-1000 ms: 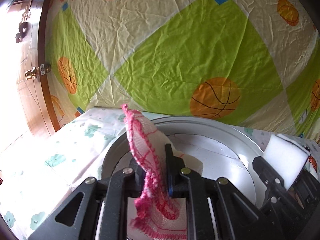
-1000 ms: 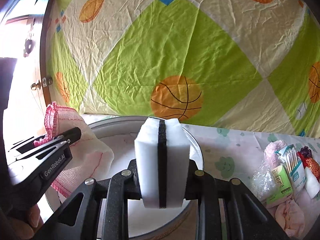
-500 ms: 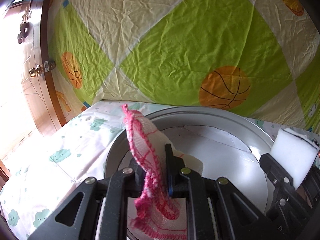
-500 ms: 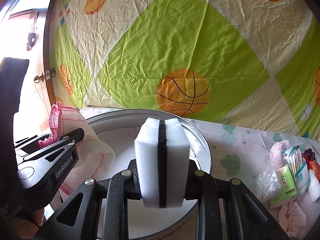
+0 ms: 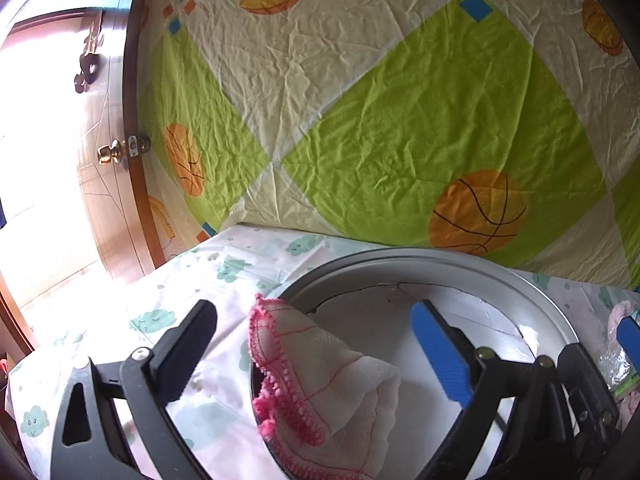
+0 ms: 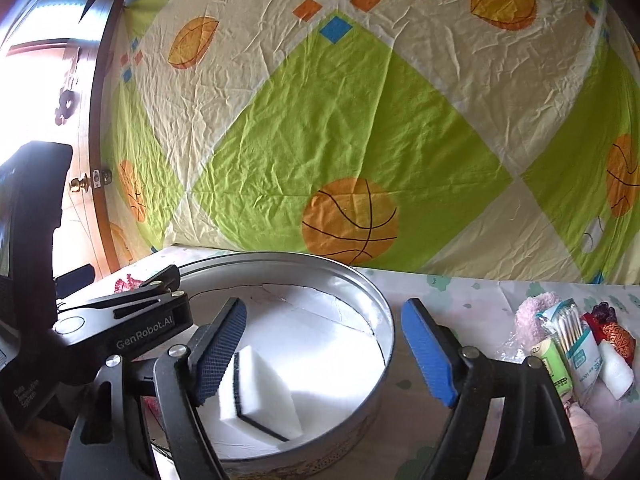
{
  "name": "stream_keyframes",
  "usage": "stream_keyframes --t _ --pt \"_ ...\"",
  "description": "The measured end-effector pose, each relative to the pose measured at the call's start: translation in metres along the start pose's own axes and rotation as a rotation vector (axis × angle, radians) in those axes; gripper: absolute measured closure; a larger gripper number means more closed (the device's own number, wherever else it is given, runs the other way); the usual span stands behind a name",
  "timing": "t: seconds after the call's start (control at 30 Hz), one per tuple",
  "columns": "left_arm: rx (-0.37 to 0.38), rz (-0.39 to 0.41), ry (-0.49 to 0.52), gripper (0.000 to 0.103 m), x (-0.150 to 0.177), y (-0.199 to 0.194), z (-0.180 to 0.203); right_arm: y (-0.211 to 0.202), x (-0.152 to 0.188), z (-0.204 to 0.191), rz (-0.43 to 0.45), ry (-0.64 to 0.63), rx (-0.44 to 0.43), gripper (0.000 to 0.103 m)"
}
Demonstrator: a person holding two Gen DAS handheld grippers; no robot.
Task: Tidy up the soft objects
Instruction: 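Carry towel and sponge over the tin and release both inside, then move the left tool back to the pink cloth on the table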
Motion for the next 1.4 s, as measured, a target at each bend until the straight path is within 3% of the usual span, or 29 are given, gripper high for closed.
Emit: stream_keyframes --t 0.4,1.4 --pt "0.016 0.041 -0.01 0.001 0.002 -0.007 0.006 -0.006 0.003 0.04 -0.001 0.087 0.071 0.021" --pt "0.078 0.071 0.025 0.0 0.021 -0.036 0.05 -0.034 0.011 0.115 0.023 0.069 0.206 0.021"
Point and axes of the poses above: each gripper's, at about its wrist camera, not at the fingertips, and y roughly the way its jaws point, z to its right, x to its underside, the point moved 7 cm from there along y, roughly the way its jaws point, and after that the axes turned 13 degrees about x, right-handed, at the moved point
